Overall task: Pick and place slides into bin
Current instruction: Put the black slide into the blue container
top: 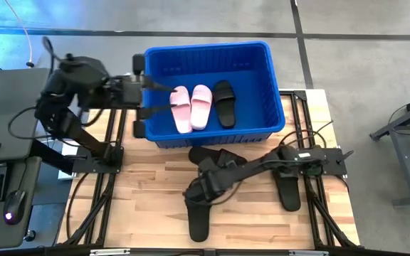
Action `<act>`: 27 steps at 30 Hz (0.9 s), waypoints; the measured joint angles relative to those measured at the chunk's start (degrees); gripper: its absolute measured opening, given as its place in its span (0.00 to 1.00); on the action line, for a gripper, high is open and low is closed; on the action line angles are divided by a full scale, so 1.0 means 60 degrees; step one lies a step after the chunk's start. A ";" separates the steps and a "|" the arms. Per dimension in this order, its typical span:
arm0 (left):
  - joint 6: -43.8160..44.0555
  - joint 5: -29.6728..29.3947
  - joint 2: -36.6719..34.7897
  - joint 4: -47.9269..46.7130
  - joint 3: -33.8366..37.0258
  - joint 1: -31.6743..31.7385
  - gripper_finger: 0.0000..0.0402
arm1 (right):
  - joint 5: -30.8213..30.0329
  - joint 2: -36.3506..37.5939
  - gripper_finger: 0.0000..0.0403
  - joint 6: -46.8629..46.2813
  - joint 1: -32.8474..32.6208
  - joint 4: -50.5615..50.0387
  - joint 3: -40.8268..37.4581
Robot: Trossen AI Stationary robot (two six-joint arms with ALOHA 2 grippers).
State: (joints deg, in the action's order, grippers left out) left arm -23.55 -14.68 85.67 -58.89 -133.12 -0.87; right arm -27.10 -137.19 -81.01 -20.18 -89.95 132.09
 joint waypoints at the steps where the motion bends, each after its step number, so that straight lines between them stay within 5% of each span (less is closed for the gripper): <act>1: -0.0004 0.0001 -0.0084 -0.0004 0.0000 -0.0100 0.35 | 0.0128 -0.0128 0.64 0.0002 0.0109 -0.0002 0.0000; 27: -0.0324 -0.0002 -0.0318 -0.1440 0.0000 -0.0546 0.36 | 0.1967 -0.0663 0.64 -0.0676 0.1048 -0.0011 0.0006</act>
State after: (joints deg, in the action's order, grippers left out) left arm -25.50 -14.69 83.77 -67.53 -133.12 -4.14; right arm -15.30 -141.17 -85.07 -13.89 -90.02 132.13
